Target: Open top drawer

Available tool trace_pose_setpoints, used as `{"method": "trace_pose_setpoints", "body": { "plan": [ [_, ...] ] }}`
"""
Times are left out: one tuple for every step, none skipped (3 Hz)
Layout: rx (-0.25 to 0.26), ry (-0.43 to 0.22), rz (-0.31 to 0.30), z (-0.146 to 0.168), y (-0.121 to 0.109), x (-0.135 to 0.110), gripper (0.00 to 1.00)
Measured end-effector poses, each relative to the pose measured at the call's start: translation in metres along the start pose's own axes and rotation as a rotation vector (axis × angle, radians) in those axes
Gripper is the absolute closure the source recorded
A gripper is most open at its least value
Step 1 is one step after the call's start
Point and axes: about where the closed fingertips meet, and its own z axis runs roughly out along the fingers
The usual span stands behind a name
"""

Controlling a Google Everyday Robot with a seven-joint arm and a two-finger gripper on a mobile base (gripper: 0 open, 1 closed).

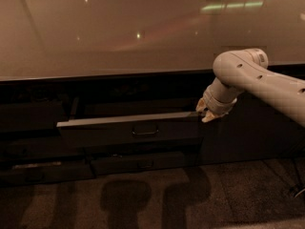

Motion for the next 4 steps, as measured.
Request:
{"method": "trace_pose_setpoints", "body": {
  "plan": [
    [-0.003, -0.002, -0.002, 0.0001, 0.0092, -0.0042, 1.00],
    [-0.003, -0.003, -0.002, -0.0019, 0.0088, -0.0043, 1.00],
    [-0.006, -0.006, -0.002, -0.0037, 0.0158, -0.0072, 1.00],
    [-0.006, -0.006, -0.002, -0.0038, 0.0158, -0.0072, 1.00]
  ]
}}
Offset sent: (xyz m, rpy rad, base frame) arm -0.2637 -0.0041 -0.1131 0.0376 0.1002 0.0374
